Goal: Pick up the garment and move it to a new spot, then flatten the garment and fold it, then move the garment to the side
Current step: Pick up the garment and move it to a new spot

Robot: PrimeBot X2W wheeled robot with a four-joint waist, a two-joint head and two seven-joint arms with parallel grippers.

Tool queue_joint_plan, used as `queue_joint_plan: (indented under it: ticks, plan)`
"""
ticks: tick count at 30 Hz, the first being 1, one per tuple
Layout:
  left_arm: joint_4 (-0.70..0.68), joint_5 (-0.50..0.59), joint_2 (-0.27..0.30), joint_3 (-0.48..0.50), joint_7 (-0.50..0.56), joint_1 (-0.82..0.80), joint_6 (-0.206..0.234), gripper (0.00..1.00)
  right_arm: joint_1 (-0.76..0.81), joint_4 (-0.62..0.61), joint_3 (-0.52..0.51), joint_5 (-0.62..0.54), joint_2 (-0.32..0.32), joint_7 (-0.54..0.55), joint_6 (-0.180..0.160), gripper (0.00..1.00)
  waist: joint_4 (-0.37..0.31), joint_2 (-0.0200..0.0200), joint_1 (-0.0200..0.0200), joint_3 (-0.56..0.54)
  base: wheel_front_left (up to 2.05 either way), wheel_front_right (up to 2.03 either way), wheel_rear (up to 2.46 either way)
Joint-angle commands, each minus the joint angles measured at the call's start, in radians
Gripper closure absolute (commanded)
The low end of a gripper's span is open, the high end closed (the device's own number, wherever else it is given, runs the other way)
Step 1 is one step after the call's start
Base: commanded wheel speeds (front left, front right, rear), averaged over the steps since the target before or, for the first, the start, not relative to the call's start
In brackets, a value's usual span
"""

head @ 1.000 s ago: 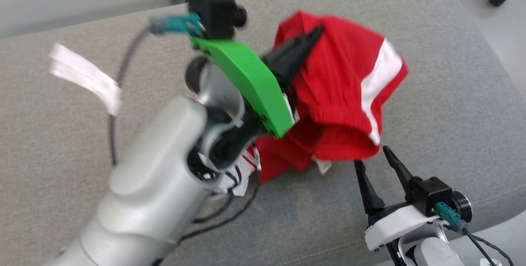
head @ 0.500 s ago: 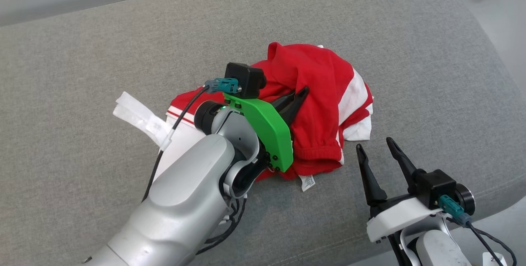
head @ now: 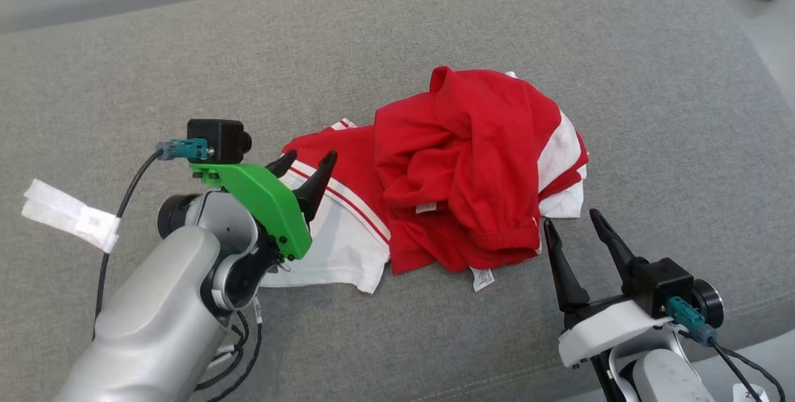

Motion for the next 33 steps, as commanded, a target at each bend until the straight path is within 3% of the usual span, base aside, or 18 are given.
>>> queue_joint_plan:
  ticks: [1, 4, 14, 21, 23, 24, 30, 33]
  plan:
    - [0.022, -0.056, -0.009, 0.026, 0.015, 0.026, -0.013, 0.0, -0.005, -0.001, 0.003, -0.006, -0.001, -0.001, -0.001, 0.0, 0.007, 0.0, 0.0, 0.007, 0.0, 0.0, 0.0]
    - [0.079, -0.05, 0.01, 0.03, 0.02, -0.005, -0.031, 0.0, -0.022, 0.001, 0.012, -0.013, -0.001, 0.0, -0.001, 0.0, 0.008, 0.0, 0.0, 0.022, 0.0, 0.0, 0.0]
    - [0.31, 0.036, -0.017, -0.029, 0.006, -0.155, -0.112, 0.0, -0.049, -0.001, 0.022, -0.032, -0.003, -0.001, -0.001, 0.0, -0.022, 0.0, 0.0, 0.086, 0.0, 0.0, 0.0]
    - [0.396, 0.016, -0.035, -0.053, 0.018, -0.166, -0.163, 0.0, -0.035, 0.003, 0.019, -0.022, -0.002, -0.001, -0.001, 0.0, -0.036, 0.0, 0.0, 0.091, 0.0, 0.0, 0.0]
    - [0.407, 0.004, -0.046, -0.059, 0.021, -0.159, -0.176, 0.91, -0.03, 0.006, 0.015, -0.015, -0.002, -0.001, -0.001, 0.0, -0.037, 0.0, 0.0, 0.087, 0.0, 0.0, 0.0]
    - [0.406, 0.001, -0.053, -0.063, 0.019, -0.156, -0.18, 1.0, -0.027, 0.007, 0.014, -0.013, -0.002, -0.001, -0.001, 0.0, -0.036, 0.0, 0.0, 0.084, 0.0, 0.0, 0.0]
    - [0.313, 0.001, -0.033, -0.04, -0.072, -0.213, -0.189, 1.0, -0.018, 0.005, -0.004, -0.003, -0.001, 0.0, -0.001, 0.0, -0.016, 0.0, 0.0, 0.063, 0.0, 0.0, 0.0]
    - [0.214, -0.018, 0.0, -0.019, -0.063, -0.245, -0.189, 1.0, -0.006, 0.004, -0.012, -0.005, -0.001, -0.001, -0.001, 0.0, 0.007, 0.0, 0.0, 0.051, 0.0, 0.0, 0.0]
